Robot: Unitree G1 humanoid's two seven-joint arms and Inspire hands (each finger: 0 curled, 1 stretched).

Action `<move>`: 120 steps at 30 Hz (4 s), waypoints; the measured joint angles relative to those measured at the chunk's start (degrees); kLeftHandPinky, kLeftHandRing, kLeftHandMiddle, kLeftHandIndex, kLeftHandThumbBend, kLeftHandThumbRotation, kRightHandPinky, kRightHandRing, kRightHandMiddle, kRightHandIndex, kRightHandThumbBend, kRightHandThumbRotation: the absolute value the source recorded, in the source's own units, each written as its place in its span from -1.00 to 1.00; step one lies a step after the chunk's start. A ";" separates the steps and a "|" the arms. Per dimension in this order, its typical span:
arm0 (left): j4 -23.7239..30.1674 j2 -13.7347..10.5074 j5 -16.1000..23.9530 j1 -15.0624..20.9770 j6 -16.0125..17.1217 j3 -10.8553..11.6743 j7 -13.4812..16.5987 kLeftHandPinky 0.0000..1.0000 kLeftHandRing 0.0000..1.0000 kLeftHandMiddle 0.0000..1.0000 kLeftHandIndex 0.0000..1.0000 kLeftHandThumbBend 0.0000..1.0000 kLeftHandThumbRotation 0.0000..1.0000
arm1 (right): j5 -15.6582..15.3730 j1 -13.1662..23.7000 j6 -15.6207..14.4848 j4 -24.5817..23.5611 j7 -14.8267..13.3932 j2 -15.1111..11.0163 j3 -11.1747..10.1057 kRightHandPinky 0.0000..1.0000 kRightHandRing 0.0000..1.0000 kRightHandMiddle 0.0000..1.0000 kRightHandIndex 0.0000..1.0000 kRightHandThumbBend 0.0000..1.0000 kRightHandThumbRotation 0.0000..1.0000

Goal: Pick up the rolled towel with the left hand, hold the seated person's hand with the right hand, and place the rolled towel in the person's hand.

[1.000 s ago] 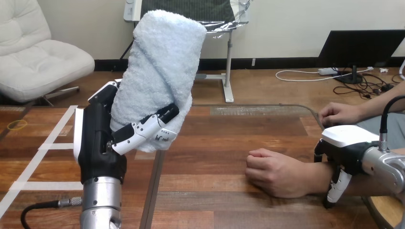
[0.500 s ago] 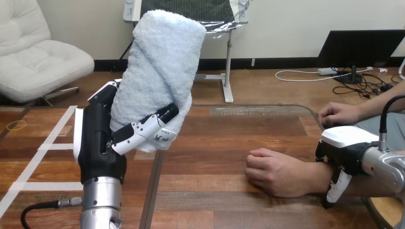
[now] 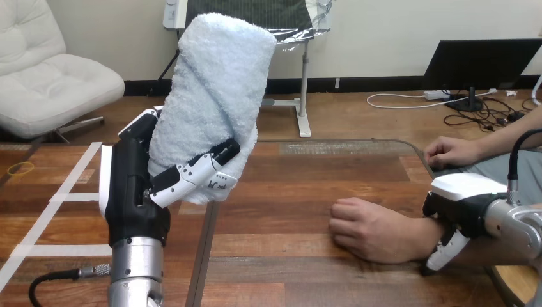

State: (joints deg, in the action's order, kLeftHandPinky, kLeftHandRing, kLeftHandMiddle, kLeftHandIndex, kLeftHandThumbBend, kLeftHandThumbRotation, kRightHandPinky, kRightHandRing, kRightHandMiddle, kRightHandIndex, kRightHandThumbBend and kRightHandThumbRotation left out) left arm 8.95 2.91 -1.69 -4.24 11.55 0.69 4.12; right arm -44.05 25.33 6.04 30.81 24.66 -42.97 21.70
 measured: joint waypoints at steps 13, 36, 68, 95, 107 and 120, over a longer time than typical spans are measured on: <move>0.00 0.01 0.03 0.00 0.00 0.01 0.01 -0.57 -0.44 -0.29 -0.23 -0.06 -1.00 | 0.85 -1.92 -1.37 -2.96 0.88 0.46 0.03 -0.51 -0.36 -0.22 -0.14 0.83 -0.18; 0.00 0.01 0.09 0.00 0.00 0.00 0.13 -0.58 -0.45 -0.29 -0.23 -0.04 -1.00 | 2.43 -2.01 -3.57 -4.89 3.48 0.54 -0.07 -0.44 -0.27 -0.13 -0.07 0.87 -0.34; 0.00 0.08 0.09 0.00 0.00 0.00 0.14 -0.57 -0.44 -0.29 -0.23 -0.04 -1.00 | 4.97 -2.02 -4.79 -6.69 6.44 0.30 -1.00 -0.62 -0.47 -0.33 -0.31 0.82 -0.88; -0.03 0.07 0.05 0.09 0.00 0.07 0.13 -0.57 -0.44 -0.28 -0.24 -0.02 -1.00 | 7.64 -2.01 -4.69 -6.53 10.12 -1.60 -2.24 -0.57 -0.39 -0.23 -0.39 0.73 -1.00; -0.06 0.06 0.07 0.61 0.00 0.09 0.13 -0.57 -0.43 -0.28 -0.24 0.00 -1.00 | 8.59 -1.67 -5.52 -6.79 12.01 -2.29 -2.70 -0.49 -0.28 -0.10 -0.29 0.66 -1.00; -0.45 -0.09 0.18 1.87 0.00 0.19 0.16 -0.57 -0.43 -0.28 -0.24 0.02 -1.00 | 9.57 -1.66 -6.41 -7.38 12.48 -2.40 -4.43 -0.70 -0.57 -0.41 -0.37 0.67 -1.00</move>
State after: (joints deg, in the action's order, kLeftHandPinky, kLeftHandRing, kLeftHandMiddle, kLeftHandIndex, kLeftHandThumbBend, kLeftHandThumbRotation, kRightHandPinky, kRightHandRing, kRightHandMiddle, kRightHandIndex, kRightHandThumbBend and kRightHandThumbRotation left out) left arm 8.50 2.82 -1.51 -2.37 11.55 0.87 4.29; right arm -34.48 23.67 -0.38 23.43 37.14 -45.37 17.27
